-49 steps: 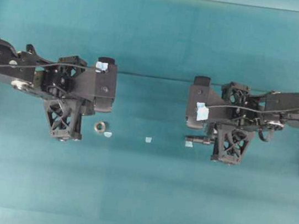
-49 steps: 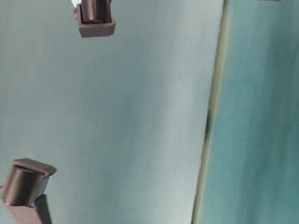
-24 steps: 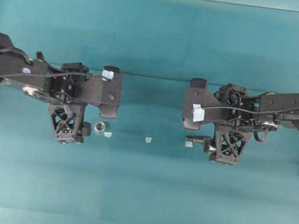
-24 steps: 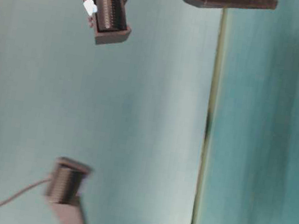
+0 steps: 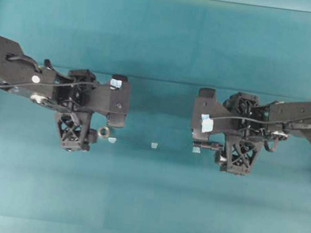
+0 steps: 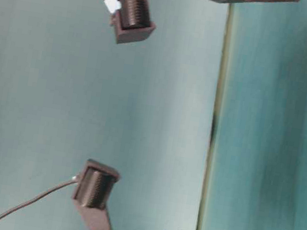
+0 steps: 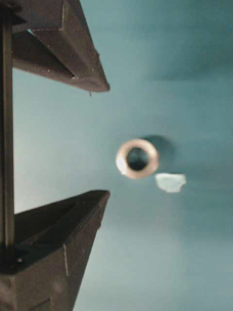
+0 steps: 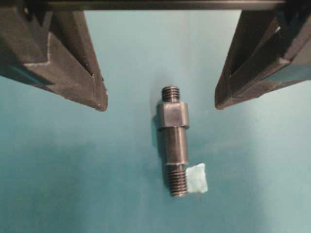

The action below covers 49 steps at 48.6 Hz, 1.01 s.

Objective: Insert the washer onto the shaft with both hands.
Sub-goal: 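Lower both open grippers around the washer and the shaft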

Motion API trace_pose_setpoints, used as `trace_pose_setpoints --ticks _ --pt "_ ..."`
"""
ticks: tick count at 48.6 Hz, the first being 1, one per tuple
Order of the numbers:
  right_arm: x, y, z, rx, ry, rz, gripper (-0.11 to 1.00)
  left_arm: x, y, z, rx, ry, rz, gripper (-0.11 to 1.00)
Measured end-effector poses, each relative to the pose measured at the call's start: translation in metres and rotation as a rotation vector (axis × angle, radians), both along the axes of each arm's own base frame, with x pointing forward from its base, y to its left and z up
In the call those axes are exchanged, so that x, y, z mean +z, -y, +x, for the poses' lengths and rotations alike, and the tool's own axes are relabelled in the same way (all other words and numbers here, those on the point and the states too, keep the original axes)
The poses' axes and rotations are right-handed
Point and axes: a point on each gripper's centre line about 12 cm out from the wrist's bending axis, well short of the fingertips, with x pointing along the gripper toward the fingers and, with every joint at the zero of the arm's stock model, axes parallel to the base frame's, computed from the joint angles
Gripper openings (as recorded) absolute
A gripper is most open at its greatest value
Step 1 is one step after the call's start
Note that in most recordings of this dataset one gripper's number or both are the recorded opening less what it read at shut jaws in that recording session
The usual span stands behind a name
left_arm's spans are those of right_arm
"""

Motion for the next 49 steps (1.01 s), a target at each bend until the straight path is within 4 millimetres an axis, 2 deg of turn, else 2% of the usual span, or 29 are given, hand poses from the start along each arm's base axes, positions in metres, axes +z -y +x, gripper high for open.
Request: trace_pose_setpoints --ticks 21,49 --pt "-0.014 -0.004 0.003 0.007 -0.006 0.005 0.95 -0.017 0.015 0.007 -0.051 -0.005 0.002 0.90" --pt "-0.026 -0.005 0.001 0.010 -0.024 0.006 0.95 -0.028 0.008 0.011 -0.036 -0.005 0.003 0.90"
